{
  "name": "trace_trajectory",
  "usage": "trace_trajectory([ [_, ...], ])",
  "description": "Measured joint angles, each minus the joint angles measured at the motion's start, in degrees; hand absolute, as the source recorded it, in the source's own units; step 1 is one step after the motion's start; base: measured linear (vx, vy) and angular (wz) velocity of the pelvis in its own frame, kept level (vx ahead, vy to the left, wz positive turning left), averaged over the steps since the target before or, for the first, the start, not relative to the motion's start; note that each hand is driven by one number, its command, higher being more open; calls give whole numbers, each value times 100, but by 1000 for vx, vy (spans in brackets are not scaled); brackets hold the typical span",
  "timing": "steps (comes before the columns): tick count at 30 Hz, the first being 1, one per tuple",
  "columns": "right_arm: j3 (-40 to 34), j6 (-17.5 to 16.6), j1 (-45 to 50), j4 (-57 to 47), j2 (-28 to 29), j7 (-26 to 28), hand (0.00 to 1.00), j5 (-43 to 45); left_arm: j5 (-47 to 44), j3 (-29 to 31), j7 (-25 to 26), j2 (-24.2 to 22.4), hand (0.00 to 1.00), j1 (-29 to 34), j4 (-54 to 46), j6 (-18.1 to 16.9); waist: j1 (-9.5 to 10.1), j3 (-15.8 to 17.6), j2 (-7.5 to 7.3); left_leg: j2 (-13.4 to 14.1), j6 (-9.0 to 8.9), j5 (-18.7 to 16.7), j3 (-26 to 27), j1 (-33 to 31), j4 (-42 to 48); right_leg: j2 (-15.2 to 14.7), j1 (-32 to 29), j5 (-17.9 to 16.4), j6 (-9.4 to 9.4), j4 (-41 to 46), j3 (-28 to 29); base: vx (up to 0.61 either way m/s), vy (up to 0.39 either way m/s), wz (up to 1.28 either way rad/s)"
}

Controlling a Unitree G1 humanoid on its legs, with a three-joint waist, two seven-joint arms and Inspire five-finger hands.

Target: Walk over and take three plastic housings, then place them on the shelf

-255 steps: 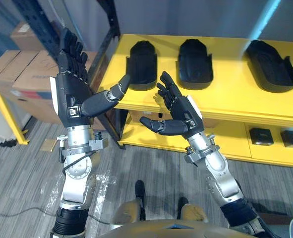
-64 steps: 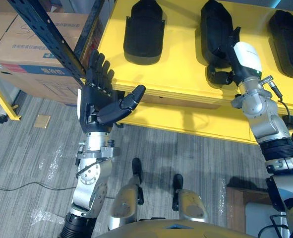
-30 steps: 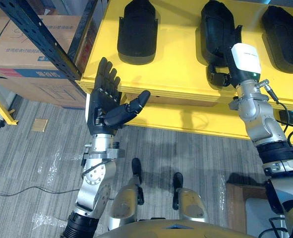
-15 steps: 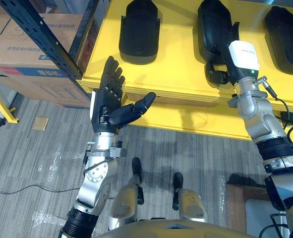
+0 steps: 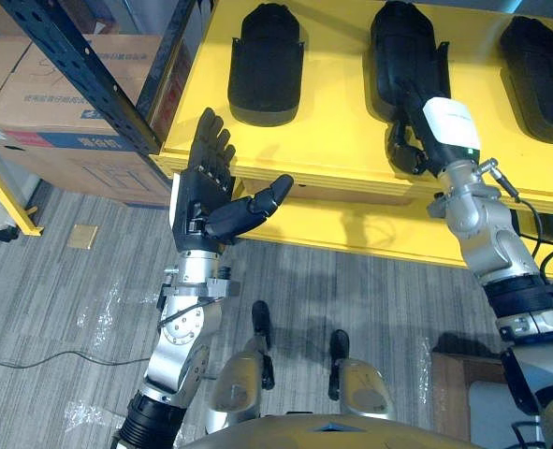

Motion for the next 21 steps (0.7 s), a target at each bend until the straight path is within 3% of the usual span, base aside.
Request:
trace_trajectory([
  [8, -199, 76, 808, -893, 363, 53, 100, -17, 7, 30, -16, -59, 100, 165, -61, -1, -55, -169, 58, 7, 8, -24, 80, 58, -1, -2, 22, -2, -1, -26, 46, 11, -16, -5],
  [12, -375, -19, 1470, -1829, 573, -154, 100, 8, 13, 50, 21, -92, 100, 252, -67, -1, -78, -245, 50, 8, 7, -44, 108, 110, 1, 1, 104, 32, 43, -114, 67, 37, -18, -4],
  [15, -452, -384, 1819, -2417, 725, -199, 100, 668, 199, 163, 134, -201, 100, 366, -94, 0, -161, -332, -5, 8, -4, -86, 155, 205, 1, -1, 182, 31, 44, -147, 109, 36, -15, -7],
  [17, -643, -943, 2112, -2789, 776, -311, 100, 1179, 256, 201, 187, -221, 100, 407, -96, 24, -167, -454, -35, 20, -13, -96, 161, 205, 1, 13, 201, 40, 55, -195, 114, 22, -14, -1],
  [21, -791, -1640, 2503, -3532, 991, -494, 100, 1917, 254, 301, 188, -223, 100, 493, -264, 147, -168, -509, -89, 30, -14, -96, 153, 203, 2, 26, 208, 45, 54, -209, 113, 10, -7, 0],
])
